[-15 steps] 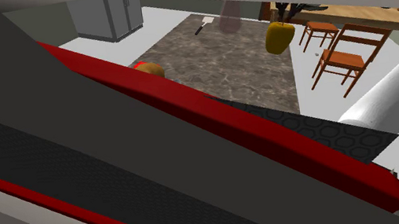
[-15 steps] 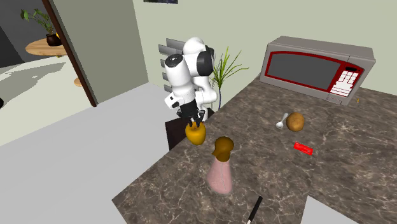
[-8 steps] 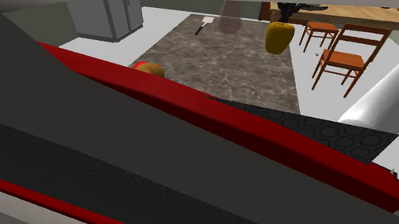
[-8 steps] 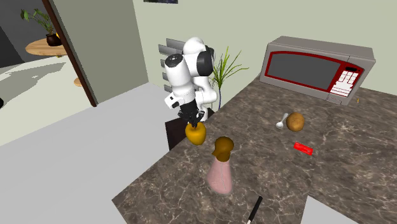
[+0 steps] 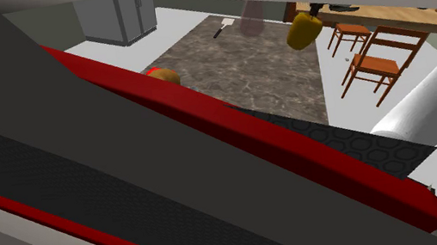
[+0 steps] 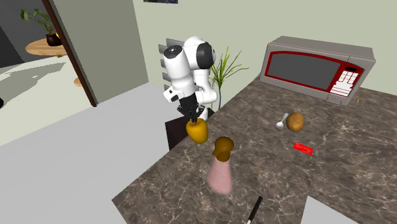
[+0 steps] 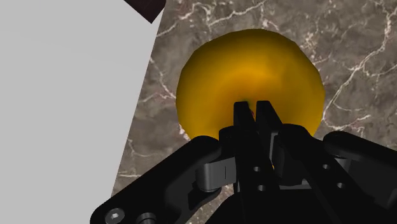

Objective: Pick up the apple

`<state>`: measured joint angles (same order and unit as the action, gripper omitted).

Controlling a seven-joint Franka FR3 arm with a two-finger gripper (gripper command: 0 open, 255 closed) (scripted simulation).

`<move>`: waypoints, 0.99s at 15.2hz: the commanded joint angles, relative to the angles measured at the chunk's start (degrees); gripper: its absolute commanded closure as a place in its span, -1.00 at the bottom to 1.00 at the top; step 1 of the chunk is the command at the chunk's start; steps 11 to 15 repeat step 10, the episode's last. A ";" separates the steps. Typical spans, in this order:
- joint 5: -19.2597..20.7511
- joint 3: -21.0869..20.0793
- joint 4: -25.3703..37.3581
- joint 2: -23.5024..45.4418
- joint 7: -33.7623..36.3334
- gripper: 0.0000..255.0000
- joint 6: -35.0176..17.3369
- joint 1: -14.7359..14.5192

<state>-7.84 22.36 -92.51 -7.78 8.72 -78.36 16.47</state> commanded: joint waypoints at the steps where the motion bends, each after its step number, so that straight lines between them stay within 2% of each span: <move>1: -0.23 0.10 2.21 0.54 0.12 1.00 1.72 0.01; 8: -1.52 0.80 11.19 3.57 0.21 1.00 7.97 0.26; 15: -1.55 0.82 11.40 3.64 0.21 1.00 8.11 0.27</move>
